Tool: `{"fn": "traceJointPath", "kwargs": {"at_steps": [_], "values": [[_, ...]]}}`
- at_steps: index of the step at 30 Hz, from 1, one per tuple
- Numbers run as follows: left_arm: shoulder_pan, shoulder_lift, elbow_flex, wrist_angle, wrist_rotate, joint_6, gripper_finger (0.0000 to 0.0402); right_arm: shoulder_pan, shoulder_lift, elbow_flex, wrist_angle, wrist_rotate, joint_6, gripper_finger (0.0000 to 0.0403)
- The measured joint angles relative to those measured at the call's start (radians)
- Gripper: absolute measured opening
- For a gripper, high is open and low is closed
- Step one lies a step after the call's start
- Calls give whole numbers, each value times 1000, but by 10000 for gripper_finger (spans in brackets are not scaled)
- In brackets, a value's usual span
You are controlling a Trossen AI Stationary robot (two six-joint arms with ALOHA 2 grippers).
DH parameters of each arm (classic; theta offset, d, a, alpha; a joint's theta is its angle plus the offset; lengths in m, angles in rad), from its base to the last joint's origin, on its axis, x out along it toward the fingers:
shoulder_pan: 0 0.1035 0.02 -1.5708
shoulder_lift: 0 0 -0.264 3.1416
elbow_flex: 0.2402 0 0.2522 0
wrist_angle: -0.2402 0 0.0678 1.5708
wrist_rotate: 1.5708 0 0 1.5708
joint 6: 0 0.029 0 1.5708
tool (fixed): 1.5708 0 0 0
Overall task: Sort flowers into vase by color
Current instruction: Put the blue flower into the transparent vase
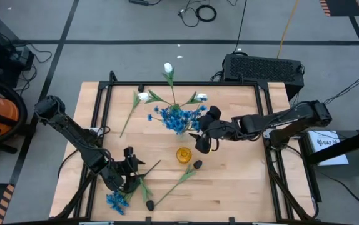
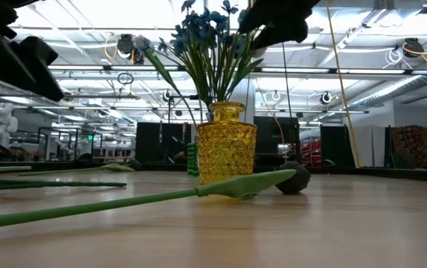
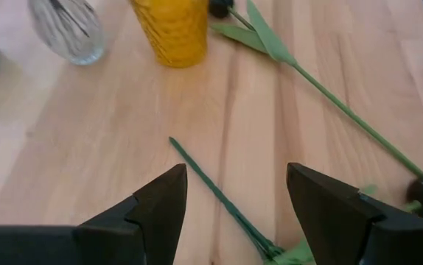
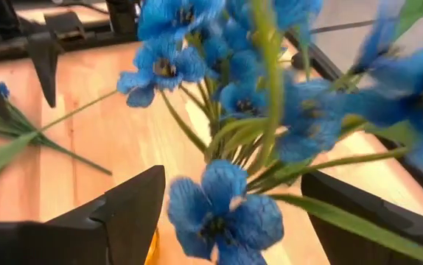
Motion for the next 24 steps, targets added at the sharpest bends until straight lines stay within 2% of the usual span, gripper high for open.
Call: {"fn": "traceJointPath", "kwargs": {"at_steps": [7,12,15,20,24], "values": [[6,0,0,0,-144,8,240,34,-60,0,-23,0,-10,309],[29,0,0,-8,-307,16,240,52,-113,0,-26,5,-25,309],[53,0,0,-11,-384,109,240,62,-148,0,-24,7,-37,309],[95,-5,13,-12,-385,79,240,88,-196,0,-31,10,-50,309],[136,-38,36,-52,-318,29,240,118,-227,0,-50,71,-71,309]]}}
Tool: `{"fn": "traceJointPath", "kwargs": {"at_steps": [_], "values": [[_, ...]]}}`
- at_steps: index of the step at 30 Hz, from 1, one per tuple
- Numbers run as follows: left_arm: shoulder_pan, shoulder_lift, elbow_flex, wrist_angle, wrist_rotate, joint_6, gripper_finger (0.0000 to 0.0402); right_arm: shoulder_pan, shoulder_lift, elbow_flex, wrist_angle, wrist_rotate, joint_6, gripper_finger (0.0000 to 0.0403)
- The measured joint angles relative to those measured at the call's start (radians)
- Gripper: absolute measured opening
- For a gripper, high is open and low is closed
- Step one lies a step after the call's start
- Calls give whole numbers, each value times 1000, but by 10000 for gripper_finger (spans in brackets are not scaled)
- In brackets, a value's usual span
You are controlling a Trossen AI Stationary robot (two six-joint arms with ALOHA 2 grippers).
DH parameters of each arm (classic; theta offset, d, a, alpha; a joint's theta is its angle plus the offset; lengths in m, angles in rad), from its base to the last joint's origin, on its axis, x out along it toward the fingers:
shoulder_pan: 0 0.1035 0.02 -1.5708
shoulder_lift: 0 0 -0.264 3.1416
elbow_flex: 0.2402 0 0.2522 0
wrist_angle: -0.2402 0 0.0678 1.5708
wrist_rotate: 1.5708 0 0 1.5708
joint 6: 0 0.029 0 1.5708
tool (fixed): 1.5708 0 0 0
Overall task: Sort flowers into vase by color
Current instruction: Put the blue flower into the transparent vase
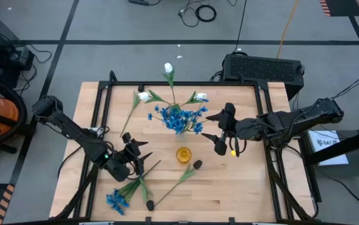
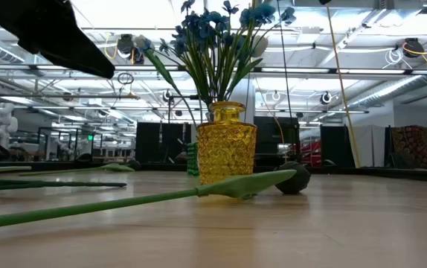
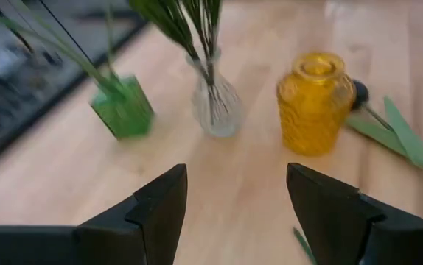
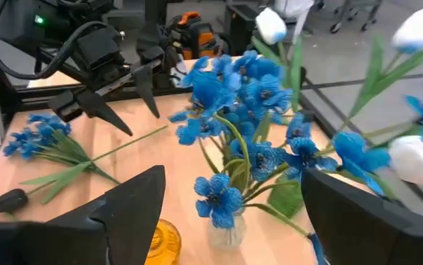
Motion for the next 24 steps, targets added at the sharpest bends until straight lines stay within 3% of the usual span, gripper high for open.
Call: {"fn": "traceJointPath", "kwargs": {"at_steps": [2,6,9,14,20,24], "values": [[33,-19,7,-18,120,-30,240,13,-13,0,-19,25,-6,309],[71,-30,8,-33,493,-79,240,42,-38,0,-50,36,-5,309],[58,-28,8,-35,651,-131,240,62,-51,0,-76,35,-6,309],[7,-27,1,-85,727,-232,240,82,-64,0,-90,35,-6,309],[-61,-17,1,-171,735,-240,240,99,-65,0,-98,35,-5,309],[-90,22,1,-173,795,-242,240,103,-65,0,-99,34,-5,309]]}}
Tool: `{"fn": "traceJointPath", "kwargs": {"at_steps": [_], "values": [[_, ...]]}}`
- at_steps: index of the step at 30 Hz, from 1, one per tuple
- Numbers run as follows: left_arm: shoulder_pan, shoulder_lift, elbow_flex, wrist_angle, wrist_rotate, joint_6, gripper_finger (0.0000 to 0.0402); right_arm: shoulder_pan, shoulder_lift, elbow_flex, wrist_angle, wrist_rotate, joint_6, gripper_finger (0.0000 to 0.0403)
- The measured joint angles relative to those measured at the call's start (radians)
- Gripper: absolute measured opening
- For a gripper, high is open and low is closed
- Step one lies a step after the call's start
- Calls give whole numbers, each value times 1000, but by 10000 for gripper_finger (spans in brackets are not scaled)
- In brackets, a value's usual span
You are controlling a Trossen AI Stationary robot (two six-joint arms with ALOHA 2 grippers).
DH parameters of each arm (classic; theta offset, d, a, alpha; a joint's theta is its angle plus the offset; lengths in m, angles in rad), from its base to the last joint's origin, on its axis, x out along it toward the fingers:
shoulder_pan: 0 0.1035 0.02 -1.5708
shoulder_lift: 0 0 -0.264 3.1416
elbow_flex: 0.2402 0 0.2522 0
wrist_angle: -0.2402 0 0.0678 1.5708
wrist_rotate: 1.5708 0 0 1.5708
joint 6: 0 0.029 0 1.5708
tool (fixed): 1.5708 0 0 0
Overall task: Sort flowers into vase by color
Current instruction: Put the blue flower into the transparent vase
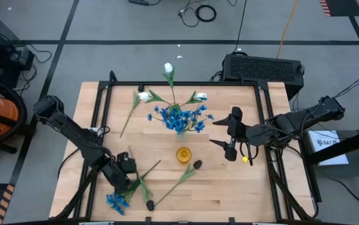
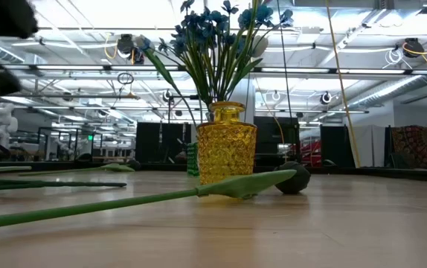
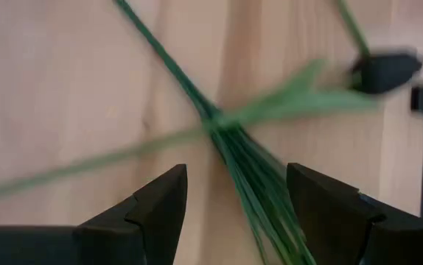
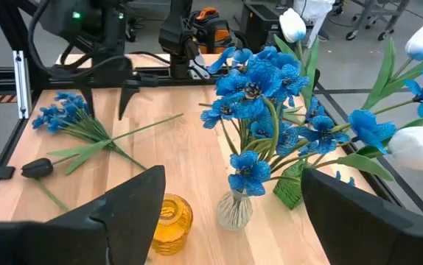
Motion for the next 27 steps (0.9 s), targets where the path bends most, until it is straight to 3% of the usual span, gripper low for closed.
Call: {"fn": "traceJointPath", "kwargs": {"at_steps": [4,10,17,27], "values": [[-12,47,0,-1,13,-126,240,-1,0,0,0,0,-1,309],[-58,107,0,28,159,-299,240,-1,-2,0,3,0,-55,309],[-123,142,0,47,58,-396,240,-1,-17,0,135,0,-146,309],[-155,238,3,88,34,-434,236,-1,-19,0,209,0,-194,309]]}}
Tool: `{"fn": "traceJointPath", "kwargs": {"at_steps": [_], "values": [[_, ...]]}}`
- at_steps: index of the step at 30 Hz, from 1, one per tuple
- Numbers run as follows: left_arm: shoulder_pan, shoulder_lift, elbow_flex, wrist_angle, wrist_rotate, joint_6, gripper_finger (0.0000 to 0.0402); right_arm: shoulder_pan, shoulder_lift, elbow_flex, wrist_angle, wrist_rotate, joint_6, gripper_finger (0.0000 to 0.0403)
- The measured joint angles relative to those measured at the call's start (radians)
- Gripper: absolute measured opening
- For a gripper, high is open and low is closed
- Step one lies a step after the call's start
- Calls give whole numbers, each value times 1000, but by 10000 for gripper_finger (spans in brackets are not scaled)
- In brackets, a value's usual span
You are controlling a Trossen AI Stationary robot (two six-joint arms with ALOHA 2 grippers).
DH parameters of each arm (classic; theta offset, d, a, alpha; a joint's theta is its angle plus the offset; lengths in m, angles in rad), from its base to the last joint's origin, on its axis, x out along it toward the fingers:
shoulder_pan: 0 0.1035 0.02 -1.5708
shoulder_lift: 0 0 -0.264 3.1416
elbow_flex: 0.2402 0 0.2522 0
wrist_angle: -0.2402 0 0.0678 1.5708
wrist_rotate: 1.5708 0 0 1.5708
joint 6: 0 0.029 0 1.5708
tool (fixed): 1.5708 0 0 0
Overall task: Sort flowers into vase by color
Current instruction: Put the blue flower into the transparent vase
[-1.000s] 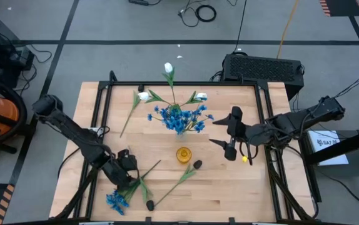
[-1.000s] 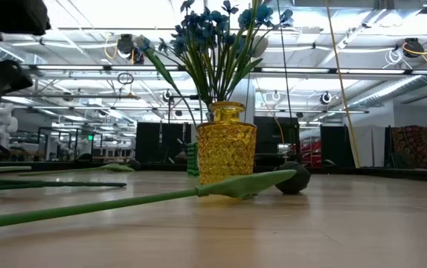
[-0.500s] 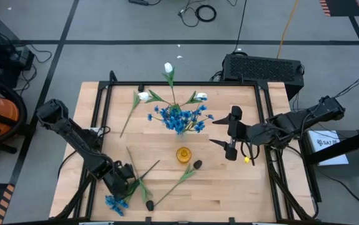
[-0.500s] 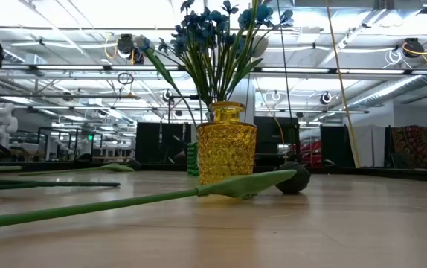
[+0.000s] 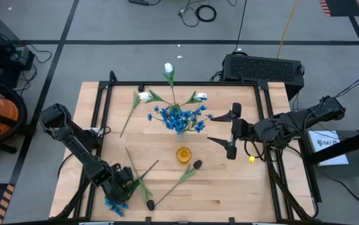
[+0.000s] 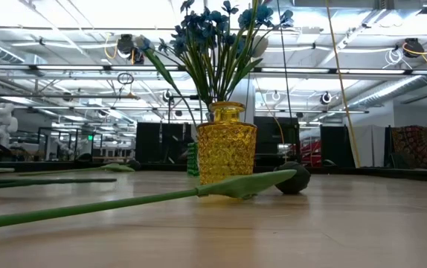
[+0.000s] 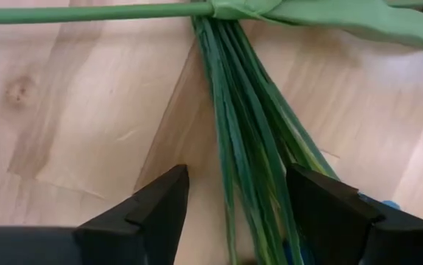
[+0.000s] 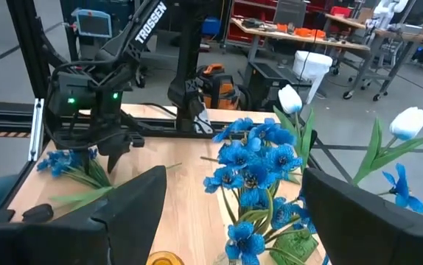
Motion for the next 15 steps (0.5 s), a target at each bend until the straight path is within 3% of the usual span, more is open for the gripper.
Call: {"fn": "traceJointPath", "kwargs": {"at_steps": [4,8,13,15], "values": [[2,20,2,-9,-29,22,202,0,0,0,2,-3,7,309],[18,7,9,-40,-48,73,133,1,0,0,11,-5,8,309],[61,-28,59,-301,-129,91,35,1,0,0,63,-6,-23,309],[84,-42,88,-381,-130,101,13,1,0,0,72,-5,-31,309]]}}
